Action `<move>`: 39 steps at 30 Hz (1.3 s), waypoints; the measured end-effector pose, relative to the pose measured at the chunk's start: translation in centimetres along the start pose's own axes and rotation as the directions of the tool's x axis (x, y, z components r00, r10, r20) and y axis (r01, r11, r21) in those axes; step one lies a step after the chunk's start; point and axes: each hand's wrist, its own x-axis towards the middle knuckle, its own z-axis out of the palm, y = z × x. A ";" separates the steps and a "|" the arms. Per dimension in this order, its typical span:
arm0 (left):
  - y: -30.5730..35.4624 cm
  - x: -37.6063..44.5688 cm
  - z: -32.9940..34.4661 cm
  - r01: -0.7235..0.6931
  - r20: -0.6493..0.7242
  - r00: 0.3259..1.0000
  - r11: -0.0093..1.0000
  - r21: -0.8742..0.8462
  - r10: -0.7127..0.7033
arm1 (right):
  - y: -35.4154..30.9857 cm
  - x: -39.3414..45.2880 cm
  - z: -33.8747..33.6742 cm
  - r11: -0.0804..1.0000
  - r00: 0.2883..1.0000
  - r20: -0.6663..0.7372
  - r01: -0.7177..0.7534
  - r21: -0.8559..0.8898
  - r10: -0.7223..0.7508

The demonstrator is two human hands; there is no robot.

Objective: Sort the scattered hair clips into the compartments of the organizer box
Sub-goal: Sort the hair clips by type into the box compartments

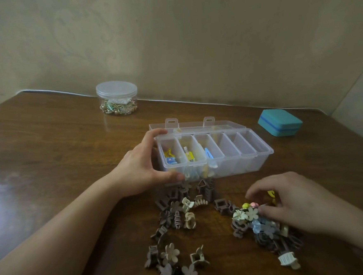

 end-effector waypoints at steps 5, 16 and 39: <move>0.1 -0.1 -0.1 0.001 0.010 1.000 1.000 0.008 -0.001 | 0.1 1.0 -1.2 0.995 0.998 -0.053 -0.015 0.098 0.020; -0.2 -0.1 0.1 0.000 0.007 1.000 1.000 0.002 0.000 | -5.7 9.7 -2.8 0.859 0.913 -0.405 0.173 0.481 0.043; 0.1 0.0 0.2 0.034 0.007 0.999 0.999 0.012 -0.034 | 3.4 -1.9 0.8 0.950 0.955 -0.055 -0.283 0.133 0.292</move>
